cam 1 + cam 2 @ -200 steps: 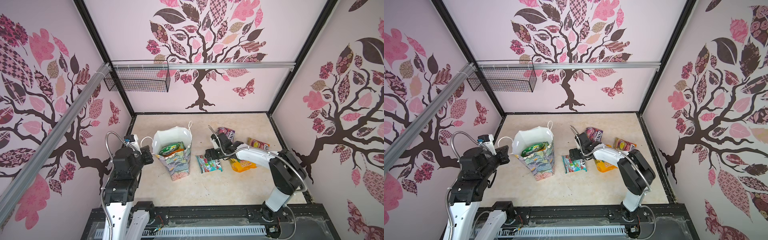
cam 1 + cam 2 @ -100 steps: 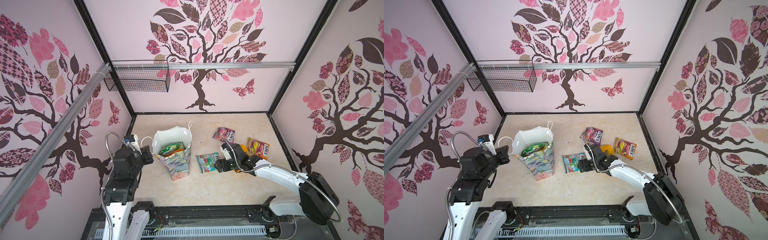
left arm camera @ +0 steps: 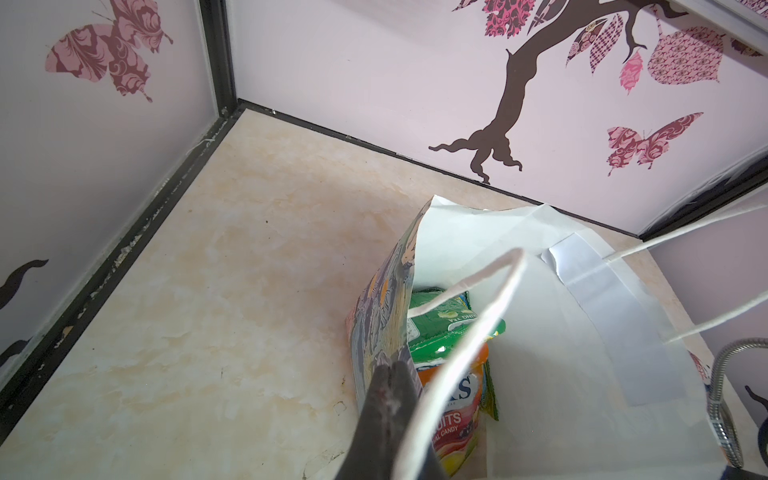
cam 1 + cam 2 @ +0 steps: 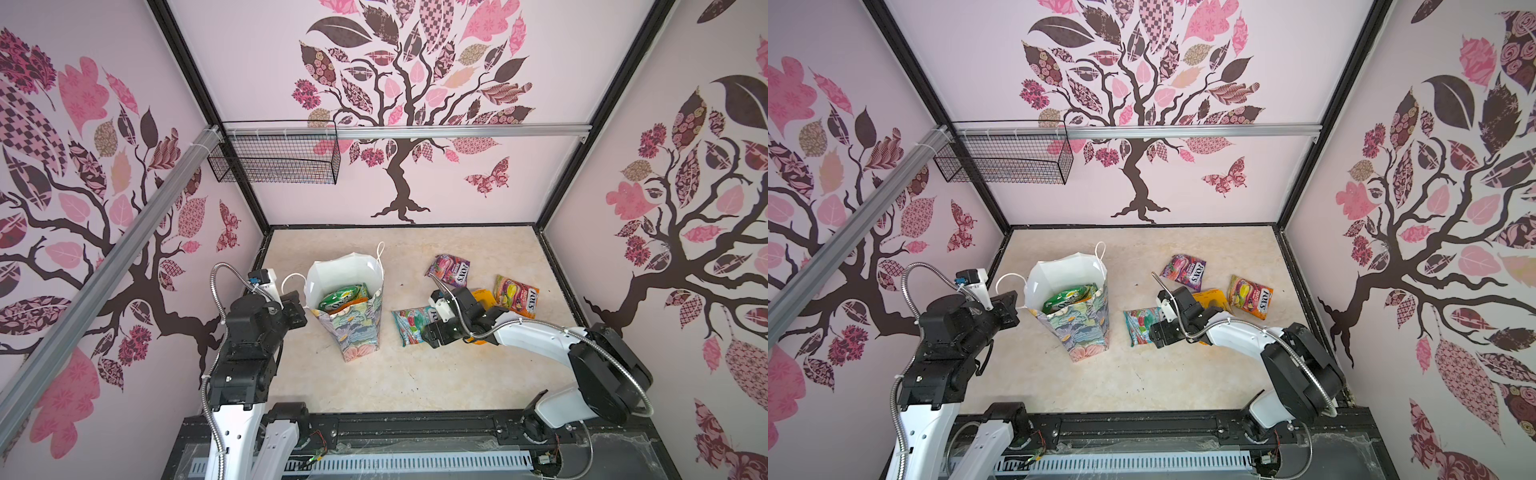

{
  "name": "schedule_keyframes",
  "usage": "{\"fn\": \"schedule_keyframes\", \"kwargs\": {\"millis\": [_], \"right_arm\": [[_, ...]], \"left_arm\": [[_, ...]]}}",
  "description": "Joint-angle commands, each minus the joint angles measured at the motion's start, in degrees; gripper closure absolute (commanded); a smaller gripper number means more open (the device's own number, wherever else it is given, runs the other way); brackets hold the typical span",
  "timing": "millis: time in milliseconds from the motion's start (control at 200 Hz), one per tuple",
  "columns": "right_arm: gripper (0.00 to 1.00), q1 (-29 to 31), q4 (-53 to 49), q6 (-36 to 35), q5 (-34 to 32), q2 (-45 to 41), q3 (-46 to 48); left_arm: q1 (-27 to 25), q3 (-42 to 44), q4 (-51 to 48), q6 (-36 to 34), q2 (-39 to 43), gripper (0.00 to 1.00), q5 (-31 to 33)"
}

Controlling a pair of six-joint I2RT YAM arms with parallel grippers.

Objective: Place the snacks into the paper bag
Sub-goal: 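Lower the right gripper and close it on the Mint Blossom bag edge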

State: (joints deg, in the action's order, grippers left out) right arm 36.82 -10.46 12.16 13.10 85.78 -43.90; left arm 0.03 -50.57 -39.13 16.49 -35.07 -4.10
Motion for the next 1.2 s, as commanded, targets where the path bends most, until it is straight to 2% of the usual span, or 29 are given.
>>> {"fn": "schedule_keyframes", "kwargs": {"millis": [0,140,295,380,565,630,810,1015,1195], "right_arm": [[0.11,1.43,-0.42,-2.25,2.09,0.98,-2.11],[0.11,6.68,-1.38,-1.65,3.07,0.95,-1.06],[0.12,10.67,-2.83,2.17,3.94,-0.01,0.51],[0.14,11.11,-5.09,5.82,-0.25,-2.5,0.83],[0.21,12.33,-6.65,14.11,-14.22,-8.49,1.47],[0.21,15.65,-6.0,13.92,-20.93,-9.21,1.46],[0.22,23.29,-6.25,9.23,-32.63,-3.83,-2.0],[0.28,24.69,-6.95,5.55,-37.18,3.5,-5.23],[0.32,25.4,-6.55,6.81,-38.48,7.45,-7.09]], "left_arm": [[0.2,-0.63,0.38,-0.22,0.22,0.96,0.4],[0.17,-0.67,0.52,-0.14,0.22,0.96,0.33],[0.19,-0.72,0.25,-0.23,0.14,0.96,0.36],[0.2,-0.56,0.5,-0.15,0.26,0.95,0.31],[0.23,-0.79,0.44,-0.06,-0.14,0.95,0.19],[0.19,-0.63,0.68,0.06,0.01,0.95,0.04],[0.19,-0.8,0.87,0.16,-0.09,0.95,-0.01],[0.21,-0.68,0.55,-0.14,0.12,0.94,0.34],[0.23,-0.84,0.66,0.06,-0.06,0.94,0.23]]}}
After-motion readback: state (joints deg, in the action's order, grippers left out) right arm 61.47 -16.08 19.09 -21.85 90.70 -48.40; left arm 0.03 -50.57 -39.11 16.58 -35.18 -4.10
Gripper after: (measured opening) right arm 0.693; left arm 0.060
